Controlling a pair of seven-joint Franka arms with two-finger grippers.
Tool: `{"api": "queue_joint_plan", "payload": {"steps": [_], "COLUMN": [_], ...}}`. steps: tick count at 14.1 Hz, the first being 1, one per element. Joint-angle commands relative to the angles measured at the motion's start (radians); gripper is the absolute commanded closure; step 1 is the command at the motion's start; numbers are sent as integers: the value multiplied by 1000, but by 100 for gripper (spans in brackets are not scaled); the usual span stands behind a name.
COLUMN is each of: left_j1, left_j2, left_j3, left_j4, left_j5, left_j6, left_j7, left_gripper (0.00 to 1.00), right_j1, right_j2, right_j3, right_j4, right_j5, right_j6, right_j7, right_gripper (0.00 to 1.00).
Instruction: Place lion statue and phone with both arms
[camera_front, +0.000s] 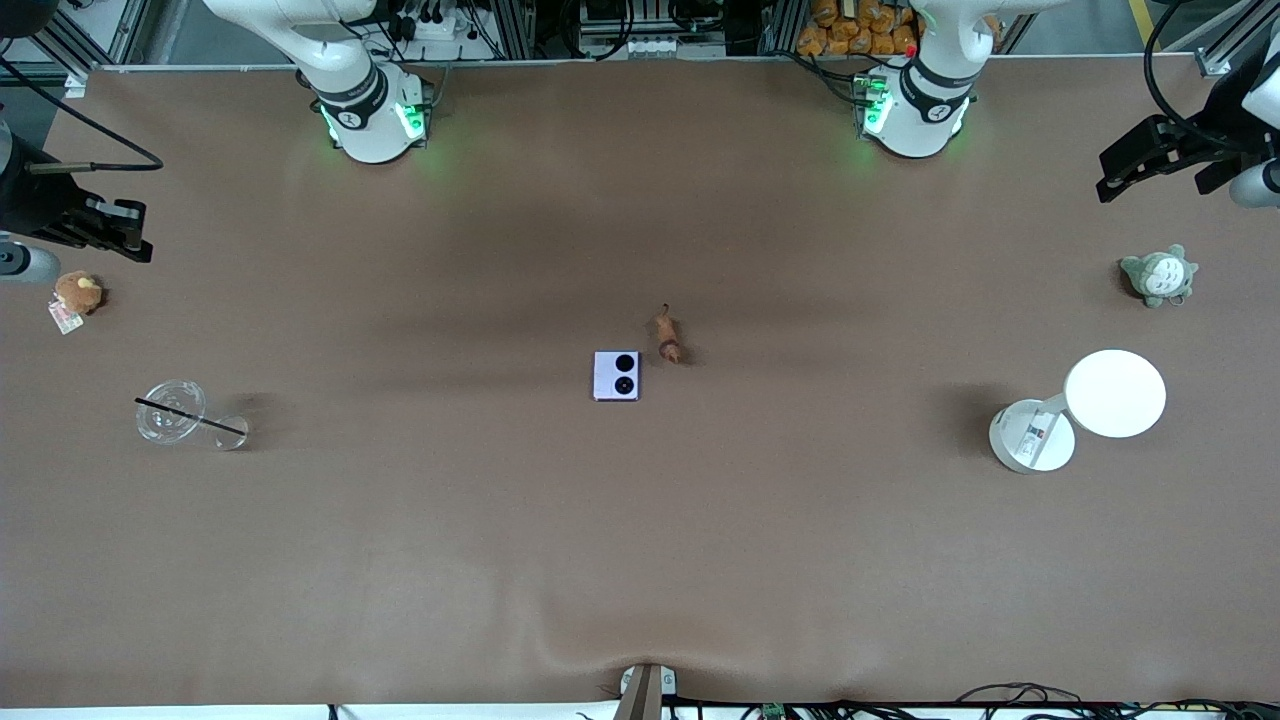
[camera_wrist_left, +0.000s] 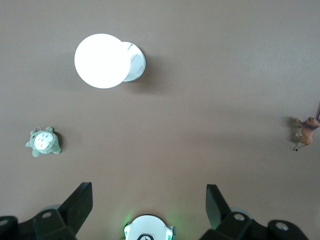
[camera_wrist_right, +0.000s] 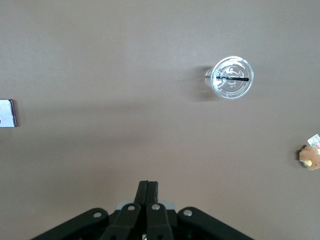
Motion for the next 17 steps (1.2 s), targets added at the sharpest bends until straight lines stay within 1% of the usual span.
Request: {"api": "queue_joint_plan", "payload": {"steps": [1, 2, 6, 8, 12, 17], "left_j1": [2, 8, 8, 6, 8, 8], "left_j2": [-12, -9, 8, 21, 28, 25], "left_j3": [9, 9, 7, 7, 7, 7], "left_j4": [8, 12, 27, 67, 64, 63], "left_j5": [19, 20, 17, 10, 7, 17], "left_j6": [-35, -44, -46, -51, -51, -61], "left_j7": [6, 9, 3, 2, -6, -6], "left_gripper": [0, 0, 0, 0, 0, 0], "right_j1": [-6, -8, -20, -16, -14, -19], "right_j2": [-15, -13, -10, -10, 7, 7], "right_j3": [4, 4, 4, 5, 5, 5], "right_j4": [12, 16, 17, 17, 39, 39], "right_j5": [9, 10, 10, 12, 22, 25], "right_j6": [-7, -7, -7, -9, 3, 3], "right_j7": [26, 14, 12, 12, 14, 17], "right_gripper": [23, 0, 0, 0, 0, 0]}}
